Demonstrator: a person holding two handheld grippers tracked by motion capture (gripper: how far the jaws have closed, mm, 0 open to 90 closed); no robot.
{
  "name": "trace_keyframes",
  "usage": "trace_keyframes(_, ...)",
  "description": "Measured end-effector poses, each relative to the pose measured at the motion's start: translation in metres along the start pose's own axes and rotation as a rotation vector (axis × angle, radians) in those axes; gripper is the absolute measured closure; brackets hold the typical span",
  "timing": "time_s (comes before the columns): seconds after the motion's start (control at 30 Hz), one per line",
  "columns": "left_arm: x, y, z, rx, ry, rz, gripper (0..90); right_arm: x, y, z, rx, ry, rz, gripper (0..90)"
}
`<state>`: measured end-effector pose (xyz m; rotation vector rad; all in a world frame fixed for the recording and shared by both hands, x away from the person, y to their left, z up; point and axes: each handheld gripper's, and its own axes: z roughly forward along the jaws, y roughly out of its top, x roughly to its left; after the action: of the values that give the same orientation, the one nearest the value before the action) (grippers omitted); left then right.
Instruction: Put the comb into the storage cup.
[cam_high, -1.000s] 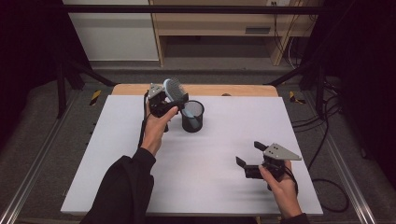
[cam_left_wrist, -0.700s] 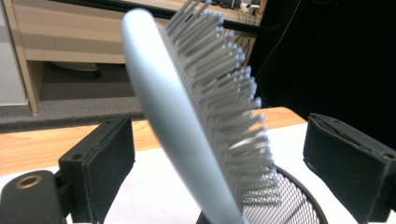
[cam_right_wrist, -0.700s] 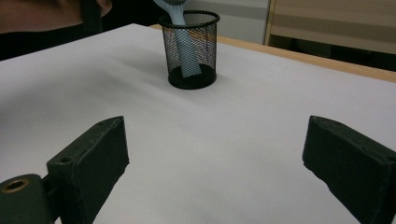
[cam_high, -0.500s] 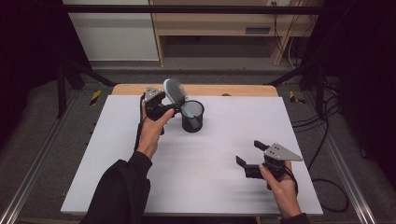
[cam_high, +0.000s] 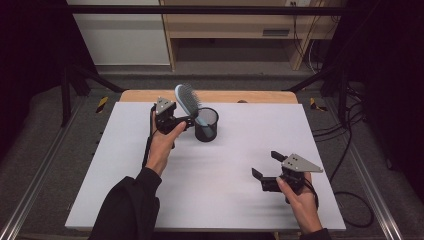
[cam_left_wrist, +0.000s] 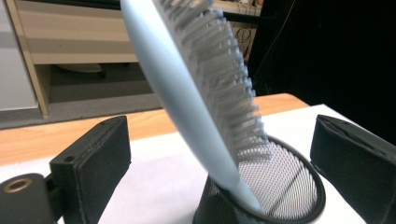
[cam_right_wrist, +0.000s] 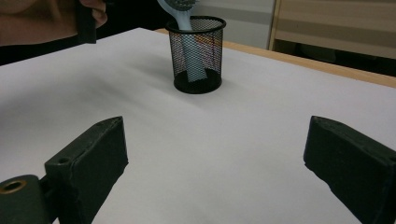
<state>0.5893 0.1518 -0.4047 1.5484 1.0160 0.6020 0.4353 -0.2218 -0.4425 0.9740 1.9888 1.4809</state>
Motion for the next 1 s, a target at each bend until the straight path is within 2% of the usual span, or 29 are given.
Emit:
trace_keyframes(0.27, 0.002, -0.004, -0.019, -0.010, -0.003, 0.006, 5.0, 0.003, 0.000, 0.002, 0.005, 0.000, -0.006, 5.9)
trace_keyframes(0.53, -0.001, -0.007, -0.031, 0.007, 0.008, -0.004, 4.3, 0.002, 0.001, 0.001, -0.003, -0.002, 0.004, 5.6)
trace_keyframes(0.77, -0.009, -0.008, -0.044, 0.011, -0.009, 0.008, 3.8, 0.002, 0.001, 0.000, -0.012, -0.004, 0.002, 4.8)
trace_keyframes(0.9, -0.011, -0.008, -0.048, 0.004, -0.030, -0.021, 3.6, 0.001, 0.001, 0.000, -0.016, 0.000, 0.012, 4.8)
trace_keyframes(1.0, -0.014, -0.006, -0.052, -0.005, -0.041, -0.016, 3.5, 0.001, 0.001, 0.000, -0.018, 0.000, 0.016, 4.8)
